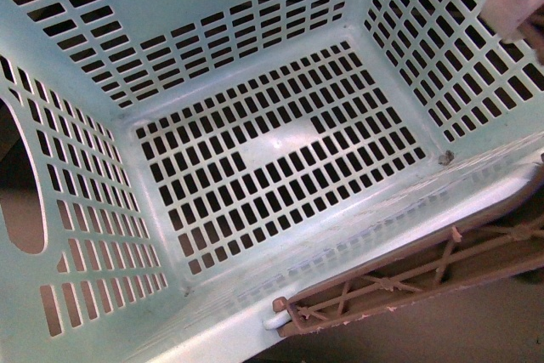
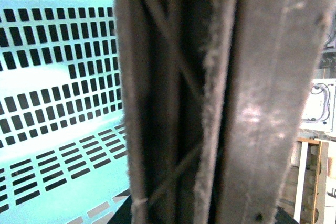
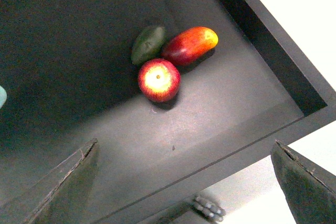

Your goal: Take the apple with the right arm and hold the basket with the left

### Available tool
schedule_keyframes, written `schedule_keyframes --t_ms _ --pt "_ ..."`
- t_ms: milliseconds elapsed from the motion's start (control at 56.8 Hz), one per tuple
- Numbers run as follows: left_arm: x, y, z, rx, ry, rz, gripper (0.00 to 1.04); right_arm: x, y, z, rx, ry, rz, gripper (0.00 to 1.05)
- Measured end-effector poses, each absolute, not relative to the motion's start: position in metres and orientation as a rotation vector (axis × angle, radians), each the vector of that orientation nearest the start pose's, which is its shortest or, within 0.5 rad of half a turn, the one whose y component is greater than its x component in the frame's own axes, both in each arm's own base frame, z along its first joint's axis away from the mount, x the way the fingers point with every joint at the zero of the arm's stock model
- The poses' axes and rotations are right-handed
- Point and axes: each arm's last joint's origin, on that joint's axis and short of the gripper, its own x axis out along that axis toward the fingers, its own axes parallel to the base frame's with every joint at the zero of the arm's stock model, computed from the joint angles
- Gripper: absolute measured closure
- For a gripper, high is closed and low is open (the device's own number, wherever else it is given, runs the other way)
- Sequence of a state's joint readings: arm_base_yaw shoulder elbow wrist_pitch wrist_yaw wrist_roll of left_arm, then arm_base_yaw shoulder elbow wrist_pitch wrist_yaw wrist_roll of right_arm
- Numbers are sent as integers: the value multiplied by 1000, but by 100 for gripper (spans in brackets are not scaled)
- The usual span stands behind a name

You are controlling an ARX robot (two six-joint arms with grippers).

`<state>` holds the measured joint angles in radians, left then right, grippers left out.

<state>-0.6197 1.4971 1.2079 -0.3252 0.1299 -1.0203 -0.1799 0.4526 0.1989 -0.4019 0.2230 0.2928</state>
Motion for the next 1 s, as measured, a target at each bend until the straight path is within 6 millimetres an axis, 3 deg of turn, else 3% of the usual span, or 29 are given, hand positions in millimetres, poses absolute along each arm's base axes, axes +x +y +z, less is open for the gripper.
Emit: schedule_keyframes --t_ms 194,370,423,546,652,1004 --pt "268 -196 299 -791 911 -347 89 131 -51 146 228 633 -514 9" --pt "268 -196 299 -790 910 -346 89 176 -74 106 74 734 -492 9" --pt "268 -196 299 -790 910 -347 89 187 -76 95 49 756 -476 9" --pt "268 -196 299 -789 910 -347 89 223 -79 48 30 865 -428 9" --pt "268 -196 299 -791 910 -347 89 235 -77 23 40 948 -407 9" --pt "268 -196 299 -790 910 -346 89 277 -77 -21 92 1015 -440 9"
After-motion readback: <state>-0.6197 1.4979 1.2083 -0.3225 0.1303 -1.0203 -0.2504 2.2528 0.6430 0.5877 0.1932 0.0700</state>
